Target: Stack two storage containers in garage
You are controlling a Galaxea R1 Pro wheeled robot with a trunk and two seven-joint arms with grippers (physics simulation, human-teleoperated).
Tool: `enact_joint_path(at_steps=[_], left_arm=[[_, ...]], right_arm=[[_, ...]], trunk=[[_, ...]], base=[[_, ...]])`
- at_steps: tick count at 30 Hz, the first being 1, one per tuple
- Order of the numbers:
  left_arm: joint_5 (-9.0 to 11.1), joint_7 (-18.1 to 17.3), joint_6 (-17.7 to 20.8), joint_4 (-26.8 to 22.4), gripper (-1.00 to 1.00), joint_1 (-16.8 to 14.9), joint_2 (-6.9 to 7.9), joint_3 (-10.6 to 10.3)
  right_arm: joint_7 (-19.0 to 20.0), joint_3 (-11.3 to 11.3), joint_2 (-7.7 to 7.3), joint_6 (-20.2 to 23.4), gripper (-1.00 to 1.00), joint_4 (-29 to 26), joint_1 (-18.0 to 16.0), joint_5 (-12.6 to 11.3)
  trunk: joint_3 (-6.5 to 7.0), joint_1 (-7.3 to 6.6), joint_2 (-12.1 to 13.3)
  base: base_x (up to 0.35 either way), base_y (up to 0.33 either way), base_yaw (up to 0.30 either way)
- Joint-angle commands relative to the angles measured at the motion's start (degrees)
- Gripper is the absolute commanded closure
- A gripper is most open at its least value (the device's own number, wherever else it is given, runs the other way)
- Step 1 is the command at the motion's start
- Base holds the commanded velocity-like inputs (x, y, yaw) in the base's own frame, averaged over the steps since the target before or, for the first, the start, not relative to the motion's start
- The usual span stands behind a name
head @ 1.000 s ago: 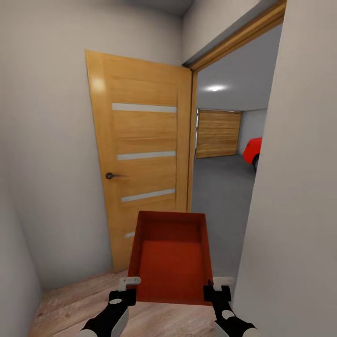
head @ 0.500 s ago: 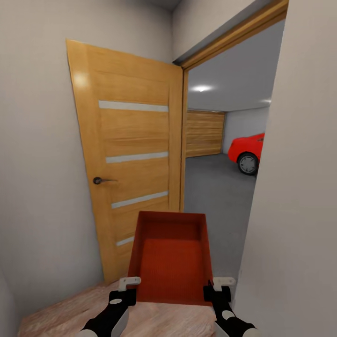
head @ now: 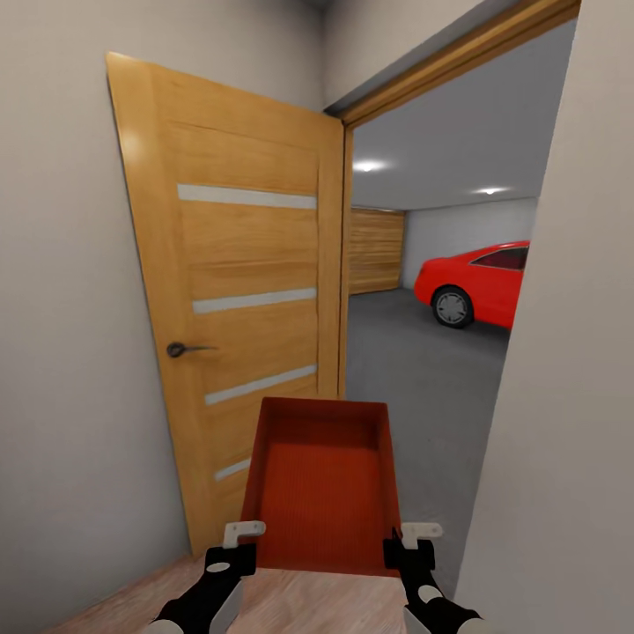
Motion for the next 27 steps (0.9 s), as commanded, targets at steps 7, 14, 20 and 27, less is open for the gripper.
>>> enact_joint_path(at_steps=[7, 14, 20, 27], left_arm=[[1.27, -0.08, 0.19, 0.09, 1.0, 0.02, -0.02, -0.48], [1.27, -0.08, 0.19, 0.09, 1.0, 0.02, -0.02, -0.48], [1.27, -0.08, 0.19, 0.09, 1.0, 0.02, -0.02, -0.43], [1.25, -0.08, 0.19, 0.09, 1.0, 0.02, -0.02, -0.41]], right_arm=[[-0.09, -0.48, -0.02, 0.22, 1.0, -3.13, -0.08, 1.63], [-0.09, -0.48, -0.03, 0.22, 1.0, -3.13, -0.08, 1.61], [-0.09, -0.48, -0.03, 0.22, 1.0, -3.13, -0.08, 1.62], [-0.09, -0.48, -0.03, 0.22, 1.0, -3.13, -0.08, 1.63]], trunk=[[-0.09, 0.03, -0.06], [-0.09, 0.03, -0.06], [-0.09, 0.03, -0.06], [-0.09, 0.03, -0.06]], base=[[0.193, 0.268, -0.246], [0.194, 0.258, -0.246], [0.186, 0.212, -0.246], [0.049, 0.044, -0.246]])
